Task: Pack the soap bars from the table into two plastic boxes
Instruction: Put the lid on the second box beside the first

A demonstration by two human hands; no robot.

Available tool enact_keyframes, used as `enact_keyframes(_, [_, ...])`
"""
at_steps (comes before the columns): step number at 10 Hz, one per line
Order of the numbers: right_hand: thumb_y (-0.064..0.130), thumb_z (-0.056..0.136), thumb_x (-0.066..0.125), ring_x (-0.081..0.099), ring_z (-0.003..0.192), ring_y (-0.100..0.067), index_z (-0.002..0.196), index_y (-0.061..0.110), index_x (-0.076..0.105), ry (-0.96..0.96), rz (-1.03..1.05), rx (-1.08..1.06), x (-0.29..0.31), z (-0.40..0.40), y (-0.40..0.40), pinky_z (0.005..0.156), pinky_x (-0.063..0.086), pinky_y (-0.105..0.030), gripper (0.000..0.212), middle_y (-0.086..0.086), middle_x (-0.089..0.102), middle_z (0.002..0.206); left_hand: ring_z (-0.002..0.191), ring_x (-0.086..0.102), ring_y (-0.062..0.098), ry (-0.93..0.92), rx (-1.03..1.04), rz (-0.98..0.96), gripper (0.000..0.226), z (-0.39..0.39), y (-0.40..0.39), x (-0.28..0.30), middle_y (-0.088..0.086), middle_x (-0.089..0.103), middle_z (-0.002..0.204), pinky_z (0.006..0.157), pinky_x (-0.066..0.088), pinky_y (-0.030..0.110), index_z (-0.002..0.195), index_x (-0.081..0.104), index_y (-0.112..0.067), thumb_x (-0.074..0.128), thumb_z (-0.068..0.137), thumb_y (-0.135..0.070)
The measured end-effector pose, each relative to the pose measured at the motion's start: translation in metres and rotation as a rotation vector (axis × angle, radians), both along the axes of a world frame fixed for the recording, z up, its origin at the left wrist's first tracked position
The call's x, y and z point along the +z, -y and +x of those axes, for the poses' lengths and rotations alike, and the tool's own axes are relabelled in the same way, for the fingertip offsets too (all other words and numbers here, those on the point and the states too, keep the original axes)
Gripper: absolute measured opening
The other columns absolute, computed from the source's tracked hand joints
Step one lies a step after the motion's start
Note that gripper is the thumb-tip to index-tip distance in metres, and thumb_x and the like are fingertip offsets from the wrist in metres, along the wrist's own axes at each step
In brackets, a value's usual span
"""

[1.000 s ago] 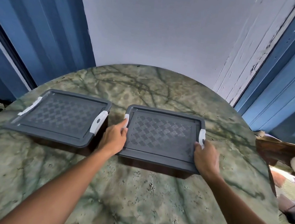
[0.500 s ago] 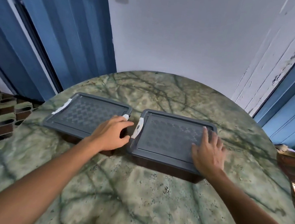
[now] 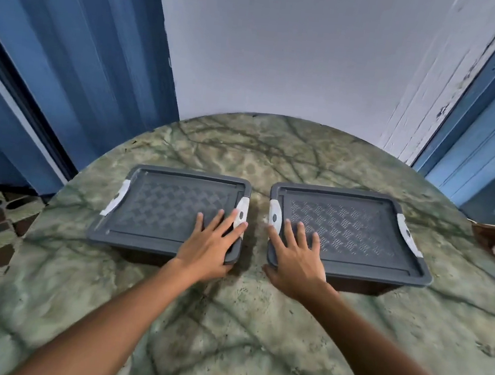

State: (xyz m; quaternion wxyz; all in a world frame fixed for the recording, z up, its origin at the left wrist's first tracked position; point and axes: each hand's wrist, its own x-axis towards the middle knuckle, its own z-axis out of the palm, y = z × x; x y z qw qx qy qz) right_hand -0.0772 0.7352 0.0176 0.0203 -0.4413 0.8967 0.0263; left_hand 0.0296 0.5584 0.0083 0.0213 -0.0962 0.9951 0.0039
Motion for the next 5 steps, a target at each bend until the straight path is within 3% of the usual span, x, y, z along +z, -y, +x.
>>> enact_keyframes(4, [0.048, 0.093, 0.040, 0.004, 0.146, -0.035, 0.152, 0.024, 0.000, -0.025, -0.015, -0.040, -0.002, 0.006, 0.005, 0.115, 0.010, -0.057, 0.075, -0.011, 0.008, 0.160, 0.147, 0.001, 0.032, -0.018, 0.030, 0.055, 0.090, -0.010, -0.004, -0.001, 0.003, -0.006, 0.161, 0.114, 0.007, 0.064, 0.152, 0.007, -0.025, 0.062, 0.084, -0.044])
enact_keyframes(5, [0.050, 0.087, 0.049, 0.003, 0.147, -0.034, 0.151, 0.027, 0.000, 0.040, 0.017, -0.052, 0.007, 0.005, 0.004, 0.115, 0.009, -0.056, 0.084, -0.010, 0.005, 0.161, 0.148, -0.002, 0.032, 0.023, 0.044, 0.041, 0.091, -0.009, -0.005, 0.006, 0.003, -0.010, 0.161, 0.114, 0.006, 0.063, 0.153, 0.003, -0.024, 0.061, 0.086, -0.046])
